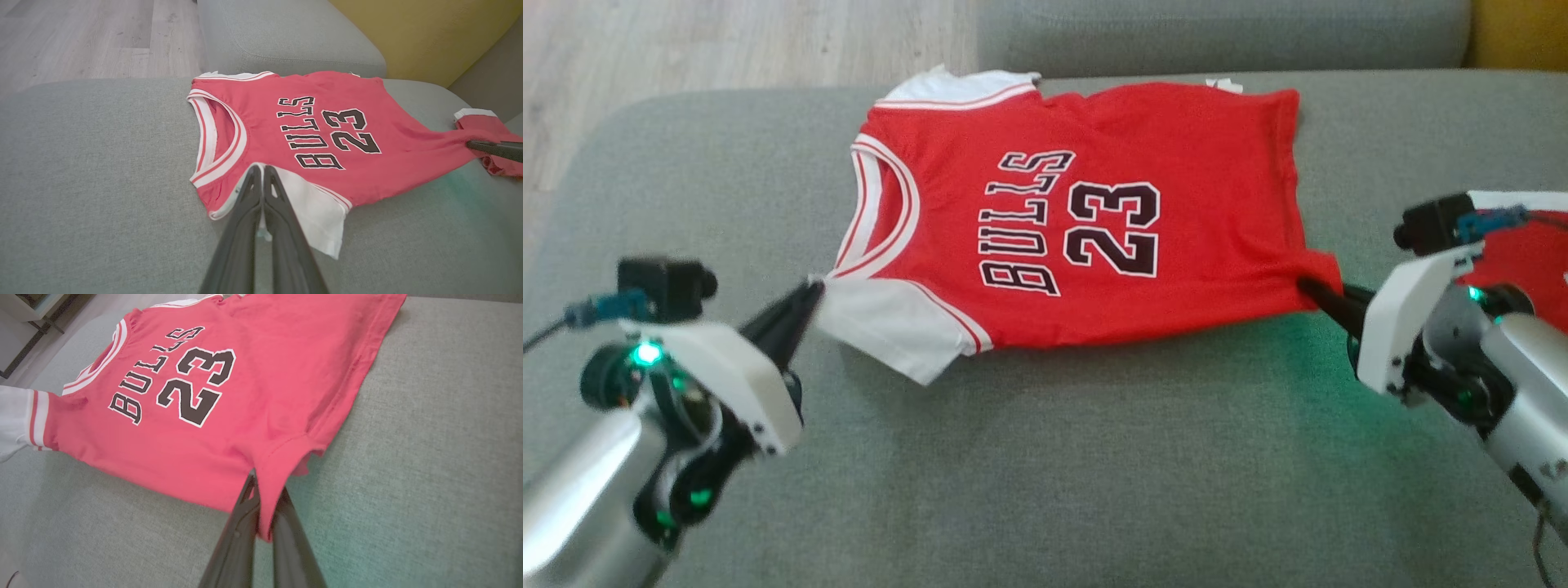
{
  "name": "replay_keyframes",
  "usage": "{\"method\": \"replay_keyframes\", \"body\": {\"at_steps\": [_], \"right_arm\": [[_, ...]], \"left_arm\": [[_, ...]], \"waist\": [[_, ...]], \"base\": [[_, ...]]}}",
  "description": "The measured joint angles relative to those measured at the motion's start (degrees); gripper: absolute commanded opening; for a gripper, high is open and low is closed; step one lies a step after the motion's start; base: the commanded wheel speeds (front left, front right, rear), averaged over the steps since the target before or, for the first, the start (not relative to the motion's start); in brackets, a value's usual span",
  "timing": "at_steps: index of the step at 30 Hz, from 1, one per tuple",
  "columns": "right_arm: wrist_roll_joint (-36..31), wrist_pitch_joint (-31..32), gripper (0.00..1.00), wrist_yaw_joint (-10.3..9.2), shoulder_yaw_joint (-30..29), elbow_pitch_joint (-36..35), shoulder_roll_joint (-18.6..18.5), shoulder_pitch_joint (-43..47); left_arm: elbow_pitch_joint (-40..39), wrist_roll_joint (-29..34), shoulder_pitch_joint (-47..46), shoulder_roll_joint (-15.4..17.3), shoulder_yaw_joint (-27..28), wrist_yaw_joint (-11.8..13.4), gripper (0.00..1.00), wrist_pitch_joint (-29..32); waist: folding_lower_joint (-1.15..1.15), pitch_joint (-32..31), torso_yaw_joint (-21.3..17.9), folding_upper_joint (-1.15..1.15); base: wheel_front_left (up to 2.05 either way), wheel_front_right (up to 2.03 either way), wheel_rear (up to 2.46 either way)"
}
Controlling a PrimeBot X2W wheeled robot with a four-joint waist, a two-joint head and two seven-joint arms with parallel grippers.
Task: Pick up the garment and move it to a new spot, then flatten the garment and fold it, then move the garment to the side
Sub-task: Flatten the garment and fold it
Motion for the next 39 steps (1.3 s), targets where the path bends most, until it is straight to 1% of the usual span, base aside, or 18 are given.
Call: {"method": "replay_keyframes", "body": {"at_steps": [3,4,9,15,21,27,31,33,39], "right_arm": [[-0.03,0.25,0.00,0.00,-0.30,0.78,1.16,-2.41],[-0.03,0.48,0.00,0.00,-0.40,1.07,1.42,-2.87],[-0.03,0.96,0.00,0.00,-1.05,3.27,2.85,-4.88],[-0.37,0.97,0.00,0.00,-1.57,5.89,4.57,-7.84],[-1.52,1.21,0.00,0.00,-1.02,8.53,6.20,-10.00],[-1.98,0.38,0.00,0.00,-0.15,10.68,8.59,-12.17],[-2.03,-0.32,0.00,0.00,0.24,11.96,9.55,-14.28],[-2.02,-0.59,0.00,0.00,0.46,12.37,9.93,-15.02],[-1.99,-1.16,0.00,0.00,1.59,13.22,10.22,-16.14]], "left_arm": [[4.17,0.41,-4.20,-1.29,-0.12,-1.16,0.00,0.94],[5.26,0.43,-5.09,-1.63,-0.26,-1.21,0.00,1.14],[11.22,2.48,-10.92,-3.34,-1.16,-3.13,0.00,1.90],[19.79,4.01,-19.29,-6.13,-1.25,-4.19,0.00,1.88],[27.46,6.68,-24.70,-8.22,-2.85,-6.02,0.00,2.11],[33.99,10.07,-29.27,-9.89,-4.30,-7.19,0.00,-0.27],[38.05,11.18,-31.12,-10.98,-4.97,-7.71,0.00,-2.07],[39.87,11.66,-32.08,-11.62,-5.12,-8.17,0.00,-3.26],[43.56,13.29,-35.43,-13.11,-5.27,-8.22,0.00,-7.59]], "waist": [[0.00,1.69,-0.37,0.00],[0.00,2.08,-0.46,0.00],[0.00,3.76,-0.80,0.00],[0.00,5.56,-1.68,0.00],[0.00,7.50,-3.15,0.00],[0.00,9.41,-4.67,0.00],[0.00,10.40,-5.33,0.00],[0.00,10.80,-5.46,0.00],[-0.01,11.76,-5.46,0.00]], "base": [[0.00,0.00,0.00],[0.00,0.00,0.00],[0.00,0.00,0.00],[0.00,0.00,0.00],[0.00,0.00,0.00],[0.00,0.00,0.00],[0.00,0.00,0.00],[0.00,0.00,0.00],[0.00,0.00,0.00]]}}
